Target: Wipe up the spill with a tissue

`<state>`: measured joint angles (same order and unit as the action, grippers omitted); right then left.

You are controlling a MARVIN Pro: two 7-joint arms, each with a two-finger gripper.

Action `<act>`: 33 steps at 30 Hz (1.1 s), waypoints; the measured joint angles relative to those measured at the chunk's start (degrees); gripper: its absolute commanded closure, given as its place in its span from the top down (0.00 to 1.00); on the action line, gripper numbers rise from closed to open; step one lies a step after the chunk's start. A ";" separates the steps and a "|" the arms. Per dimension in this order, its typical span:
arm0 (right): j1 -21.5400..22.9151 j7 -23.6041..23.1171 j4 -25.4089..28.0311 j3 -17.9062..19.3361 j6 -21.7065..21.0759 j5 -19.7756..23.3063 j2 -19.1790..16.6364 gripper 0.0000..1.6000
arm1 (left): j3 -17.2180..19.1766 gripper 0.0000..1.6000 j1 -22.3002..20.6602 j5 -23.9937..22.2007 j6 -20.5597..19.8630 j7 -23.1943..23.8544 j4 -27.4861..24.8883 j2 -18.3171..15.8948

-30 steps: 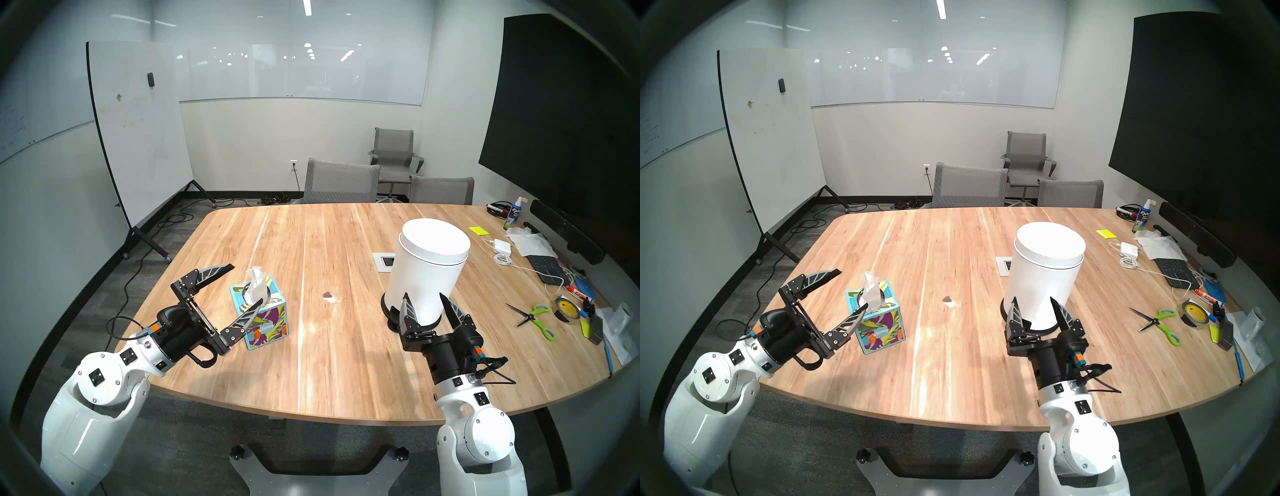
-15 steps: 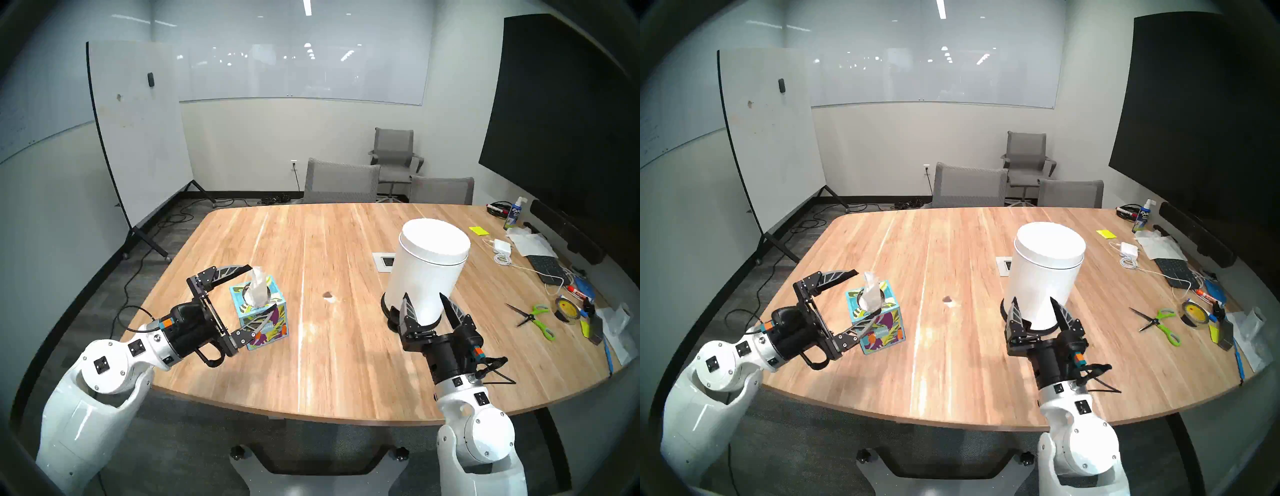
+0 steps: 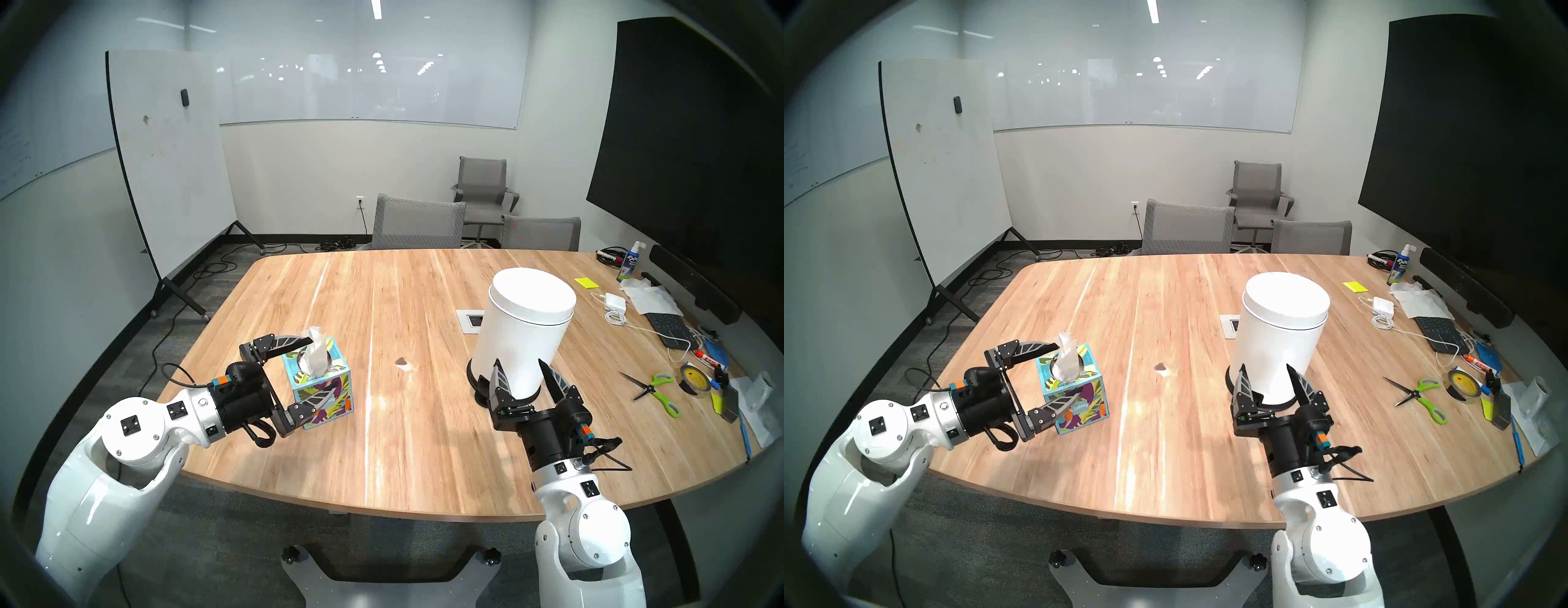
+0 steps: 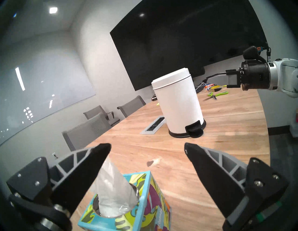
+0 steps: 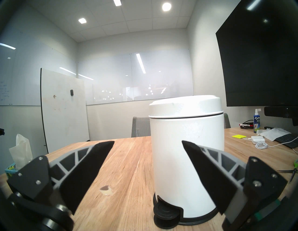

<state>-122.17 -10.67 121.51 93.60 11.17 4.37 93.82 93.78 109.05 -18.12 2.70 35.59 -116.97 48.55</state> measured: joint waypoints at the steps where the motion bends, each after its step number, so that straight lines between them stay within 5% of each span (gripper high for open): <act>1: 0.00 0.00 0.00 0.00 0.00 0.00 0.00 1.00 | -0.28 1.00 -0.30 0.03 -0.90 0.21 -0.08 -0.26; 19: 0.00 0.00 0.00 0.00 0.00 0.00 0.00 1.00 | -5.24 1.00 -6.32 0.35 -12.07 4.25 0.06 -3.63; 33: 0.00 0.00 0.00 0.00 0.00 0.00 0.01 1.00 | -7.92 1.00 -10.61 1.82 -13.33 6.79 0.83 -4.59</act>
<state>-122.17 -10.67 121.51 93.60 11.17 4.37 93.83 85.85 98.43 -16.30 -10.62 42.38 -116.14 43.97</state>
